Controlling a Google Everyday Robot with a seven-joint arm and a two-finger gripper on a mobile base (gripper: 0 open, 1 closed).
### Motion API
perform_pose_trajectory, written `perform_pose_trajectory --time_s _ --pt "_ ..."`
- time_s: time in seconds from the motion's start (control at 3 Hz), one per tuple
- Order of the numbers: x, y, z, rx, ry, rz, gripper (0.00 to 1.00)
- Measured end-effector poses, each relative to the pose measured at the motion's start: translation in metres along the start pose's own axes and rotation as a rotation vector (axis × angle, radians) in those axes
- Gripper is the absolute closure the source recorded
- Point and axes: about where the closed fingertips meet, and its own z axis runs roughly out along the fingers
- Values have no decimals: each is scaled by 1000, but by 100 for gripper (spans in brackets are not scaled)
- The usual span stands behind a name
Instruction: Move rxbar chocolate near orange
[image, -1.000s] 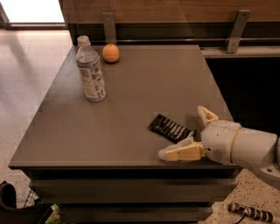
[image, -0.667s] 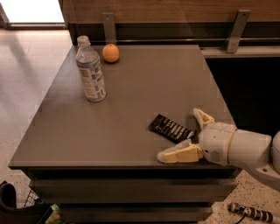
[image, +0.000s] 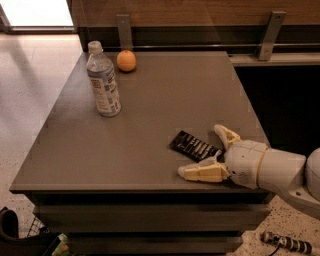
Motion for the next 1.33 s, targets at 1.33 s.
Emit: perform_pose_trajectory --time_s 1.33 --pt "-14 -6 -3 0 5 -1 100"
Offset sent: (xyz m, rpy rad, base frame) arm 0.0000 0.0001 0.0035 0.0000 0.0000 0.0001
